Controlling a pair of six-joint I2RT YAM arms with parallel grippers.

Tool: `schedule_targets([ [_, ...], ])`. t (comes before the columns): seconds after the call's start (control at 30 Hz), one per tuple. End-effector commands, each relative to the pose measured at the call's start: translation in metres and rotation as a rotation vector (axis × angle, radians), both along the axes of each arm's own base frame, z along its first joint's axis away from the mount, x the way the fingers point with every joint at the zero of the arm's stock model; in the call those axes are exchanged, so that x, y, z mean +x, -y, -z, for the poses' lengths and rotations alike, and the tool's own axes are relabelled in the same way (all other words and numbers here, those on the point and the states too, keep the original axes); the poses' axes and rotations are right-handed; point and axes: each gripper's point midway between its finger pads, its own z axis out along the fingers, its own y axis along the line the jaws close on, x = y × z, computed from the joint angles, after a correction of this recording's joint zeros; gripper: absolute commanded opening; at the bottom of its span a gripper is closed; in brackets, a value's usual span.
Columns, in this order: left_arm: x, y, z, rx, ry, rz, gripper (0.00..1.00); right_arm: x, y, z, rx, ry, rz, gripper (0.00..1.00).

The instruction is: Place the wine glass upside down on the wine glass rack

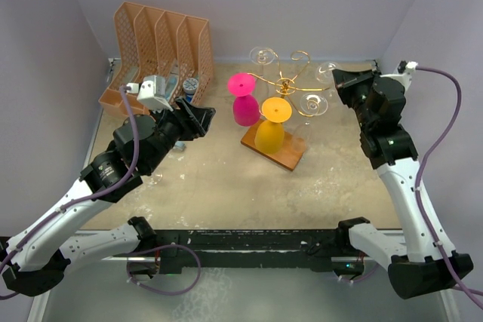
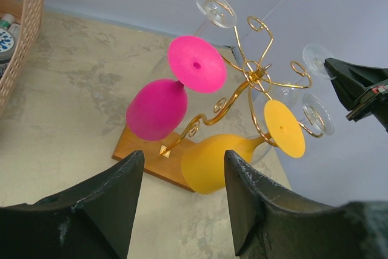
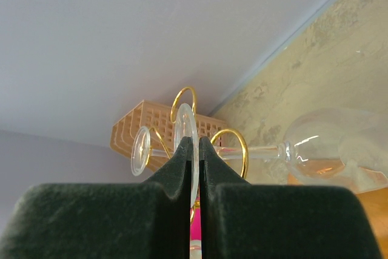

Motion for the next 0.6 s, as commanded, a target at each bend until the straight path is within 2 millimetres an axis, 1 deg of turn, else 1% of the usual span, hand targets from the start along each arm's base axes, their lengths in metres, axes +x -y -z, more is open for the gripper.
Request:
schedule_targets([
  [0.0, 0.001, -0.003, -0.005, -0.023, 0.013, -0.017, 0.53, 0.004, 0.0, -0.056, -0.022, 0.169, -0.002, 0.0],
  [0.27, 0.003, -0.002, -0.004, -0.019, 0.011, -0.019, 0.53, 0.007, -0.007, -0.05, -0.067, 0.185, -0.044, 0.0],
  [0.43, 0.003, 0.002, -0.001, -0.014, 0.003, -0.008, 0.53, 0.017, -0.012, -0.047, -0.092, 0.177, -0.067, 0.0],
  [0.57, 0.004, 0.002, 0.002, -0.007, -0.002, -0.011, 0.53, 0.025, -0.02, -0.038, -0.107, 0.156, -0.103, 0.0],
])
